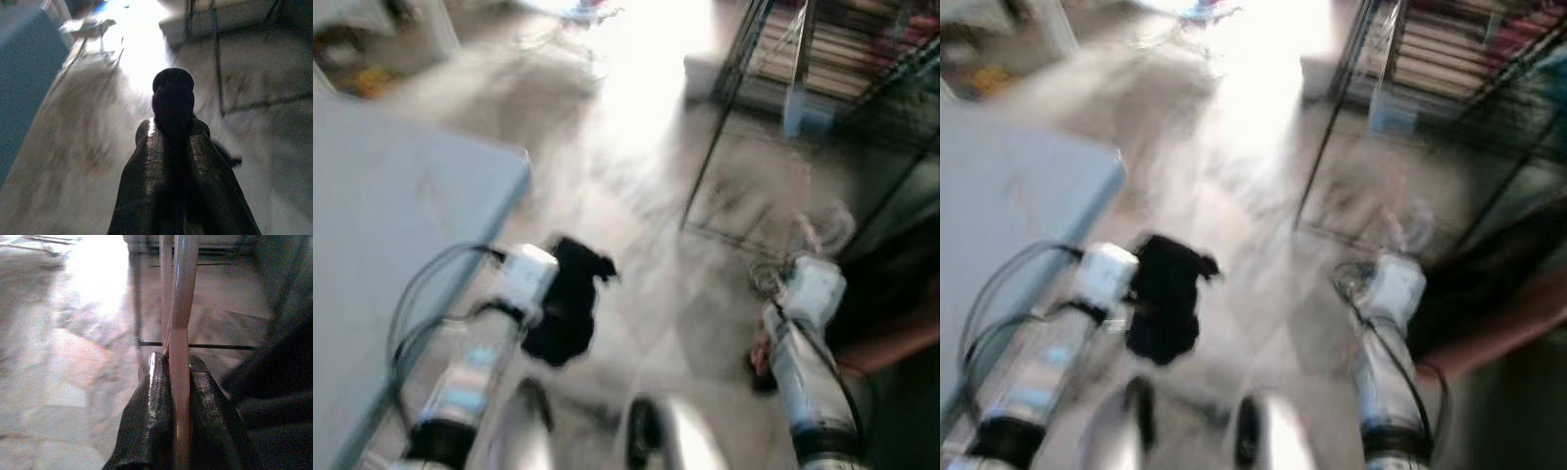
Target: Hang hanger
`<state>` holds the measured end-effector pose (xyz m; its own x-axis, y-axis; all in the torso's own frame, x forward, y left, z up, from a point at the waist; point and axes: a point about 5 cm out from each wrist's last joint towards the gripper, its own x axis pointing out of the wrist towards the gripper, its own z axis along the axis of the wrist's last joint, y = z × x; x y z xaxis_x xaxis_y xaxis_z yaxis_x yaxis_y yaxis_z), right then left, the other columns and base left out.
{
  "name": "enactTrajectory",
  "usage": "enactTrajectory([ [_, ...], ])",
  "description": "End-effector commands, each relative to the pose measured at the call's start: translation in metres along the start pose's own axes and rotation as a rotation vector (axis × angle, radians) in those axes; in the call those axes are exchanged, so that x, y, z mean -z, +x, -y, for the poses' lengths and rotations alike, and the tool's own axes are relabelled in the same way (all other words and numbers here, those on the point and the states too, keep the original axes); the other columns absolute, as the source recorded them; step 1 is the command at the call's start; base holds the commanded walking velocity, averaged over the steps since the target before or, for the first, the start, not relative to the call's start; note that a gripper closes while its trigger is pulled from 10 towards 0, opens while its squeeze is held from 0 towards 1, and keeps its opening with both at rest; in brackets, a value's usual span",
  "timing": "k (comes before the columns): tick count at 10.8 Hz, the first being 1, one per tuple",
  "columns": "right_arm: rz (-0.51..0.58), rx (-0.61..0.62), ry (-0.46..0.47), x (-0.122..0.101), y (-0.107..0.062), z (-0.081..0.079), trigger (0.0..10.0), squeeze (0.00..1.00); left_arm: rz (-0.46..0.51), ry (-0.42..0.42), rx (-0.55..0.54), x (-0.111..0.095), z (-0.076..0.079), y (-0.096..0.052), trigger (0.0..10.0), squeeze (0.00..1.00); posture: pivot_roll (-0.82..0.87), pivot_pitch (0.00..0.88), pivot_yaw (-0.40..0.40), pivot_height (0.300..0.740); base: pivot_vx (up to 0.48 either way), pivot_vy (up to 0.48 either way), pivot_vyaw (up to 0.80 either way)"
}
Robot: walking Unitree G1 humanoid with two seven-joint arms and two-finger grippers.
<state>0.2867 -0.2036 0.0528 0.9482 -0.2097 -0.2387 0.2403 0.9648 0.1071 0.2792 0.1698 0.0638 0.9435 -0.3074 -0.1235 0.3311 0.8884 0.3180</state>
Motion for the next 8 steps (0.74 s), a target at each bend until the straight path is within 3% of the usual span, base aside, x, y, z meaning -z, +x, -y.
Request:
enactTrajectory([
  [1,-0.001,-0.004,-0.008,0.002,0.002,0.002,10.0,0.0,0.01,0.024,-0.018,0.0,-0.01,0.001,10.0,0.0,0.04,0.131,-0.079,0.74,-0.296,-0.24,0.0],
  [2,0.0,-0.012,-0.012,-0.005,0.012,-0.002,10.0,0.0,0.006,0.034,-0.036,0.0,-0.02,0.002,10.0,0.0,0.04,0.112,-0.068,0.74,-0.296,-0.247,0.0],
  [4,-0.064,-0.023,-0.004,-0.007,0.027,-0.007,10.0,0.0,0.018,0.019,-0.033,-0.004,-0.019,0.01,10.0,0.0,0.03,0.077,-0.04,0.74,-0.296,-0.247,0.0],
  [5,-0.061,-0.079,-0.048,-0.007,0.029,-0.012,10.0,0.0,0.018,0.011,-0.028,-0.002,-0.017,0.013,10.0,0.0,0.02,0.07,-0.033,0.74,-0.296,-0.247,0.0],
  [6,-0.07,-0.165,-0.156,0.0,0.025,-0.015,10.0,0.0,0.006,-0.019,-0.041,0.002,-0.015,0.016,10.0,0.0,0.01,0.069,-0.018,0.74,-0.296,-0.247,0.0],
  [8,-0.014,-0.16,-0.177,0.003,0.02,-0.01,10.0,0.0,0.024,-0.042,-0.119,0.004,-0.013,0.013,10.0,0.0,0.01,0.061,-0.044,0.74,-0.302,-0.251,0.0],
])
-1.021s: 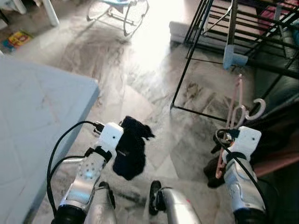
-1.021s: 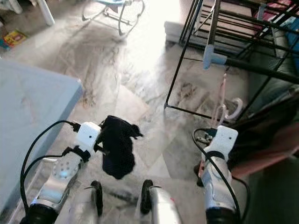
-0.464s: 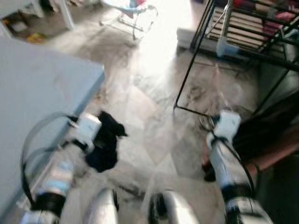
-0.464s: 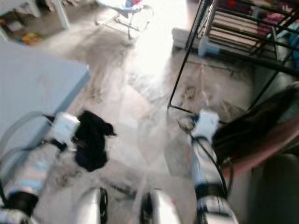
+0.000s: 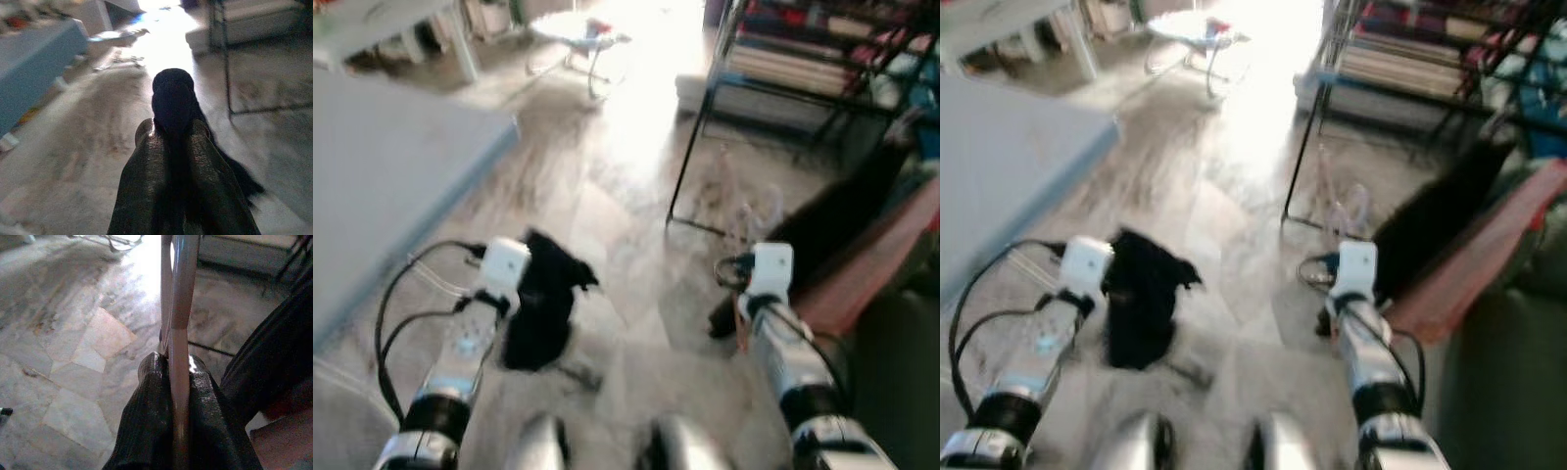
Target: Hang hanger
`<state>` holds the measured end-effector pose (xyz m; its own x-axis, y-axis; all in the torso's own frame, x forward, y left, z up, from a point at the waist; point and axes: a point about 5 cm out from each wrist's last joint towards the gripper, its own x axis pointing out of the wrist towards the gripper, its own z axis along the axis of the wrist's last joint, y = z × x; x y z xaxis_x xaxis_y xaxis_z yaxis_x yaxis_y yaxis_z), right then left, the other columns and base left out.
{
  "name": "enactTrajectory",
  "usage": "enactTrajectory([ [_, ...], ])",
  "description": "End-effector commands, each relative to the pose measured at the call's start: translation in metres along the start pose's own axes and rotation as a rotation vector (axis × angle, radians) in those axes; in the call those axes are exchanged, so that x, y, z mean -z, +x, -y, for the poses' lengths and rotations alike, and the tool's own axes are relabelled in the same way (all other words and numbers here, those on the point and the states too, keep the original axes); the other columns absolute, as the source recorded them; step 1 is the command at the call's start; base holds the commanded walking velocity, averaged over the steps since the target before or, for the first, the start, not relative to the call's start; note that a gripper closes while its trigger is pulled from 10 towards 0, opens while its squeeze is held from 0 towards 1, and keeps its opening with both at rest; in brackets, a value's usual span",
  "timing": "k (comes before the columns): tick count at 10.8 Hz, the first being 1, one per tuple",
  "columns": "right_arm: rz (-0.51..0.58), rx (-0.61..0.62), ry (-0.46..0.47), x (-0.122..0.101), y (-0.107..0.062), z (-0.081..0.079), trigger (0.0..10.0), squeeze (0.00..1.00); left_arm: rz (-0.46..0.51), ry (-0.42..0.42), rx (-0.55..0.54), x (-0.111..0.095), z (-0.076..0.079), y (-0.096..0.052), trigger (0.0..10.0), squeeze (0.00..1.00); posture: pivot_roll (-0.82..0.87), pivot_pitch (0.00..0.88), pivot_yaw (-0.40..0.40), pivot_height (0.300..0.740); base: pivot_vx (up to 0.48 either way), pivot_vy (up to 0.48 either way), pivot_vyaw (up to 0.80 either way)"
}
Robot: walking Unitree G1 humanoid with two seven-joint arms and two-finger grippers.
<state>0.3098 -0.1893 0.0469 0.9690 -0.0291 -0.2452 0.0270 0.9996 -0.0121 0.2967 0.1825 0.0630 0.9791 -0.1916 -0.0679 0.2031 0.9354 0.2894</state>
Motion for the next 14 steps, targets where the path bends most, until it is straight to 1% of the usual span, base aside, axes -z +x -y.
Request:
enactTrajectory([
  [1,0.046,0.045,-0.007,0.0,-0.005,0.009,10.0,0.0,0.022,-0.016,-0.022,-0.001,0.004,-0.003,10.0,0.0,0.02,0.069,-0.054,0.74,-0.326,-0.251,0.0],
  [2,0.087,0.076,-0.009,-0.001,-0.009,0.009,10.0,0.0,0.036,-0.034,-0.074,-0.001,0.002,-0.008,10.0,0.0,0.03,0.082,-0.062,0.74,0.0,0.0,0.0],
  [3,0.118,0.143,-0.035,0.004,-0.024,0.007,10.0,0.0,0.02,-0.076,-0.154,0.004,0.0,-0.02,10.0,0.0,0.02,0.097,-0.065,0.74,0.0,0.0,0.0],
  [4,0.151,0.105,-0.144,0.008,-0.03,0.002,10.0,0.0,-0.004,-0.127,-0.191,0.009,0.0,-0.025,10.0,0.0,0.01,0.1,-0.06,0.74,0.0,0.0,0.0],
  [5,0.164,0.066,-0.139,0.012,-0.034,0.0,10.0,0.0,-0.026,-0.119,-0.218,0.012,-0.001,-0.027,10.0,0.0,0.01,0.098,-0.061,0.74,0.0,0.0,0.0],
  [6,0.168,0.131,-0.13,0.015,-0.036,0.009,10.0,0.0,-0.021,-0.086,-0.272,0.013,-0.009,-0.03,10.0,0.0,0.02,0.086,-0.064,0.74,0.0,0.0,0.0],
  [7,0.146,0.181,-0.107,0.015,-0.035,0.019,10.0,0.0,0.004,-0.09,-0.302,0.01,-0.014,-0.031,10.0,0.0,0.02,0.082,-0.066,0.74,0.0,0.0,0.0],
  [8,0.126,0.167,-0.062,0.015,-0.035,0.022,10.0,0.0,-0.007,-0.123,-0.281,0.011,-0.011,-0.03,10.0,0.0,0.03,0.078,-0.071,0.74,0.0,0.0,0.0],
  [9,0.124,0.159,-0.042,0.015,-0.036,0.021,10.0,0.0,-0.019,-0.128,-0.236,0.011,-0.008,-0.029,10.0,0.0,0.04,0.082,-0.076,0.74,0.0,0.0,0.0],
  [10,0.126,0.155,-0.026,0.013,-0.035,0.02,10.0,0.0,-0.029,-0.112,-0.18,0.012,-0.006,-0.027,10.0,0.0,0.04,0.086,-0.077,0.74,0.0,0.0,0.0],
  [11,0.143,0.155,-0.027,0.01,-0.034,0.019,10.0,0.0,-0.05,-0.115,-0.126,0.012,-0.003,-0.027,10.0,0.0,0.04,0.105,-0.078,0.74,0.0,0.0,0.0],
  [12,0.171,0.163,-0.011,0.003,-0.03,0.017,10.0,0.0,-0.027,-0.117,-0.067,0.007,0.0,-0.027,10.0,0.0,0.03,0.128,-0.073,0.74,0.0,0.0,0.0],
  [13,0.19,0.168,-0.009,-0.001,-0.028,0.016,10.0,0.0,0.01,-0.115,-0.069,-0.002,0.001,-0.025,10.0,0.0,0.02,0.145,-0.059,0.74,0.0,0.0,0.0],
  [14,0.218,0.167,-0.004,-0.008,-0.027,0.016,10.0,0.0,0.075,-0.095,-0.133,-0.014,-0.002,-0.024,10.0,0.0,0.02,0.158,-0.057,0.74,0.0,0.0,0.0],
])
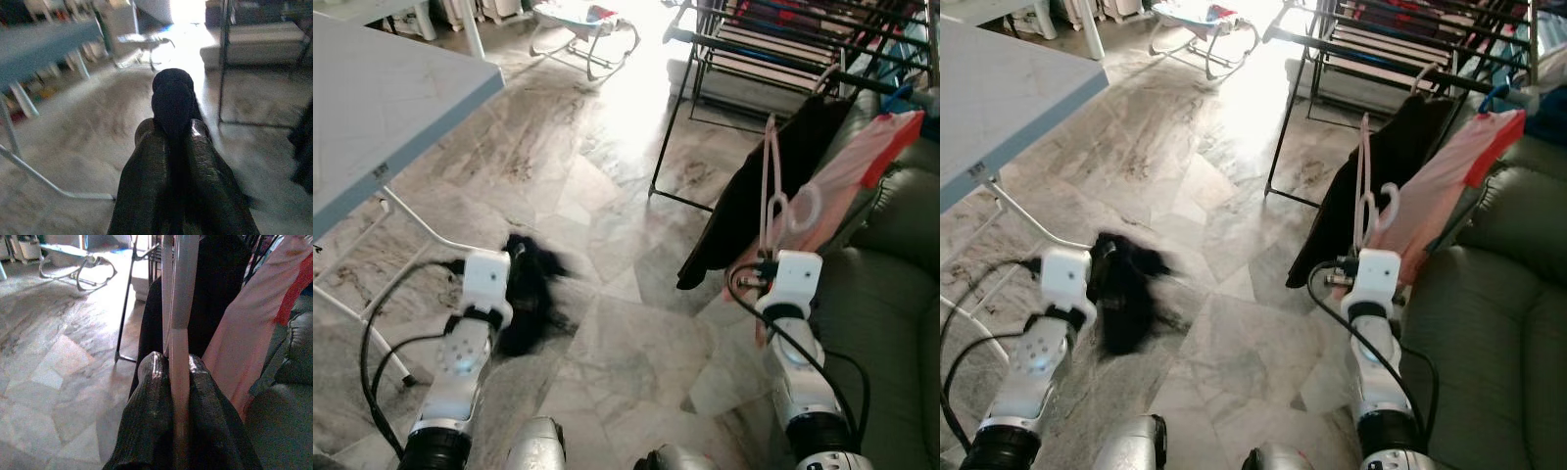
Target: Hang hanger
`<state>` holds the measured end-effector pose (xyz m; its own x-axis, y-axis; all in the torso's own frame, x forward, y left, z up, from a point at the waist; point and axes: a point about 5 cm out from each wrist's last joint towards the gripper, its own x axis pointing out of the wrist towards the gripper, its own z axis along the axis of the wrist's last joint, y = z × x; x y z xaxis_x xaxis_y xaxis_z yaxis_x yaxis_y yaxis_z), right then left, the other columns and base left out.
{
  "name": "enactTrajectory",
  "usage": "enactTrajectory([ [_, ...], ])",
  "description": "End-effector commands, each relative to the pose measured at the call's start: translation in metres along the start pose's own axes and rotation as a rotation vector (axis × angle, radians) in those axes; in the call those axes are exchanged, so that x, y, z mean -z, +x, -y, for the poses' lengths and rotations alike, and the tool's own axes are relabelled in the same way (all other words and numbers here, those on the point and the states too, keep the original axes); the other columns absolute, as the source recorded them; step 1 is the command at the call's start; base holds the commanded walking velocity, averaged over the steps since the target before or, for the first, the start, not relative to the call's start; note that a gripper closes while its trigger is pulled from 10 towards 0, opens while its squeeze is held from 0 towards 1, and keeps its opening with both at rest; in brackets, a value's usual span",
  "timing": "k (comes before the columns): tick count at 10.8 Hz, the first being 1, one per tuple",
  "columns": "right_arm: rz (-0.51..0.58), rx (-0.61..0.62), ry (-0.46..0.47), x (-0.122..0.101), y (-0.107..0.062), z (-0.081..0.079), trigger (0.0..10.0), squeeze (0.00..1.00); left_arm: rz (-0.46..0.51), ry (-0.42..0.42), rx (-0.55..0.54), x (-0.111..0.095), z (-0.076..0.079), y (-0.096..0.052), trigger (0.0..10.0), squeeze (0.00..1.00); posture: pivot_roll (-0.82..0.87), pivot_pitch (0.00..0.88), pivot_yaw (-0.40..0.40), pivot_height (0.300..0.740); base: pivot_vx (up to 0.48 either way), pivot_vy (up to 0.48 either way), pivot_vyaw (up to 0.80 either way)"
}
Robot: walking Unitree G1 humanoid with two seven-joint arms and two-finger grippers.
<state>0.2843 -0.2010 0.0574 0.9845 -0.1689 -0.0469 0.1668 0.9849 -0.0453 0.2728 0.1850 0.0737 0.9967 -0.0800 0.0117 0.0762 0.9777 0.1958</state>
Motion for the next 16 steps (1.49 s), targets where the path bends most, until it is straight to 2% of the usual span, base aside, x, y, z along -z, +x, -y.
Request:
enactTrajectory([
  [1,0.029,0.018,0.01,-0.007,0.0,0.006,10.0,0.0,0.062,0.019,-0.034,-0.01,-0.001,-0.001,10.0,0.0,0.02,0.164,-0.061,0.74,0.0,0.0,0.0],
  [2,0.03,0.021,0.0,-0.006,-0.009,0.015,10.0,0.0,0.086,0.013,-0.069,-0.013,0.002,-0.014,10.0,0.0,0.02,0.175,-0.068,0.74,0.0,0.0,0.0],
  [4,-0.02,0.008,-0.024,0.008,-0.035,0.024,10.0,0.0,0.013,-0.008,-0.064,0.001,0.008,-0.04,10.0,0.0,0.01,0.21,-0.076,0.74,0.0,0.0,0.0],
  [6,-0.033,0.007,-0.016,0.01,-0.042,0.022,10.0,0.0,-0.011,-0.025,-0.065,0.002,0.007,-0.038,10.0,0.0,0.0,0.229,-0.074,0.74,0.0,0.0,-0.4],
  [9,-0.029,0.0,-0.013,0.001,-0.039,0.021,10.0,0.0,-0.011,-0.008,-0.053,-0.004,0.005,-0.035,10.0,0.0,0.0,0.242,-0.069,0.74,0.0,0.48,-0.8],
  [13,-0.046,-0.01,-0.028,0.001,-0.039,0.017,10.0,0.0,-0.024,-0.005,-0.041,-0.006,0.005,-0.036,10.0,0.0,0.0,0.253,-0.073,0.74,0.0,0.47,-0.8],
  [16,-0.044,-0.016,-0.03,-0.001,-0.037,0.016,10.0,0.0,-0.013,-0.005,-0.024,-0.008,0.007,-0.033,10.0,0.0,0.0,0.254,-0.076,0.74,0.0,0.0,-0.8],
])
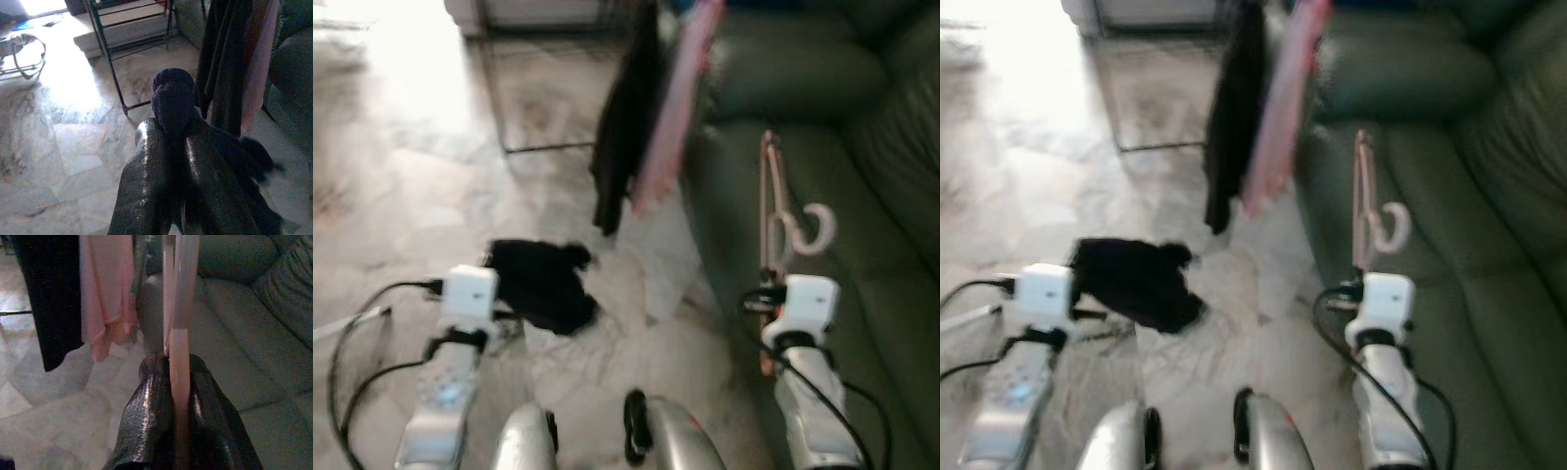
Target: Hang hanger
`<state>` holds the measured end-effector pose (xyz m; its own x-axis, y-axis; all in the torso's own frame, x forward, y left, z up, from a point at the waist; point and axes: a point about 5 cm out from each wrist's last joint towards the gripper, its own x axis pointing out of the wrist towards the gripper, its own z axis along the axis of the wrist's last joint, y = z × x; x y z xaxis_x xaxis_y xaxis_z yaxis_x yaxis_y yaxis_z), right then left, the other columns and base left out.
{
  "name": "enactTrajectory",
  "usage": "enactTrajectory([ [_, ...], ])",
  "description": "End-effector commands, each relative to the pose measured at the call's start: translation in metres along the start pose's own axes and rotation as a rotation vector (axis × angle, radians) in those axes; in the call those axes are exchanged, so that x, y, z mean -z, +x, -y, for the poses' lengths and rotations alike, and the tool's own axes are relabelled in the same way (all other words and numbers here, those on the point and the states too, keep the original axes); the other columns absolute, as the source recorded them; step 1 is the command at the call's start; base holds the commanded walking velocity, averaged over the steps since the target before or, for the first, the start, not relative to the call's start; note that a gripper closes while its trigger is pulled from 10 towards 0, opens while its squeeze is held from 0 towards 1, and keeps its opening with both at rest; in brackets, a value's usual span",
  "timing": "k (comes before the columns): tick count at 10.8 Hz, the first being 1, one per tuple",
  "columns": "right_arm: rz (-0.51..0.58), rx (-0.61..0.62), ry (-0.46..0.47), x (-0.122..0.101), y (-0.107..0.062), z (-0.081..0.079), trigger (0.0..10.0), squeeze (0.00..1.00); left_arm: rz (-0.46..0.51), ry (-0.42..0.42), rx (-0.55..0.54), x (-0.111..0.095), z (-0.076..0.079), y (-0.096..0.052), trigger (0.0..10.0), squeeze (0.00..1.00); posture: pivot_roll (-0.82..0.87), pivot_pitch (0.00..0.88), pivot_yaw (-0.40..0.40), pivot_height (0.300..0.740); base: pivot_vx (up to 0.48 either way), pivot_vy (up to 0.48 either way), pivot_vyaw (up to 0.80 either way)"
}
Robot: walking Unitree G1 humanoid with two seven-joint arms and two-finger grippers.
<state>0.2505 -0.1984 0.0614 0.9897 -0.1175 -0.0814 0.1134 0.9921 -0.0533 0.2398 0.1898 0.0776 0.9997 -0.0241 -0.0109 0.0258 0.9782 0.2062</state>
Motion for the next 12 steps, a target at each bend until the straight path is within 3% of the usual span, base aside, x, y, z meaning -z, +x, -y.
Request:
enactTrajectory([
  [1,-0.013,0.038,-0.017,0.0012,-0.0028,0.0124,10.0,0.0,0.021,-0.018,0.028,-0.0048,0.0109,0.0011,10.0,0.0,-0.01,0.256,-0.077,0.74,0.0,0.0,-0.8],
  [3,-0.014,0.032,-0.012,0.0005,-0.0014,0.0088,10.0,0.0,0.029,-0.026,0.028,-0.0071,0.0101,0.0047,10.0,0.0,0.0,0.257,-0.079,0.74,0.0,0.131,-0.8],
  [10,-0.014,0.027,-0.018,0.0004,-0.0003,0.0074,10.0,0.0,0.032,-0.036,0.052,-0.0086,0.0155,0.0057,10.0,0.0,0.0,0.263,-0.078,0.74,0.0,0.38,-0.8],
  [12,-0.015,0.025,-0.024,0.0006,0.0001,0.007,10.0,0.0,0.035,-0.028,0.053,-0.0088,0.0165,0.0052,10.0,0.0,0.0,0.265,-0.082,0.74,0.0,0.0,-0.31],
])
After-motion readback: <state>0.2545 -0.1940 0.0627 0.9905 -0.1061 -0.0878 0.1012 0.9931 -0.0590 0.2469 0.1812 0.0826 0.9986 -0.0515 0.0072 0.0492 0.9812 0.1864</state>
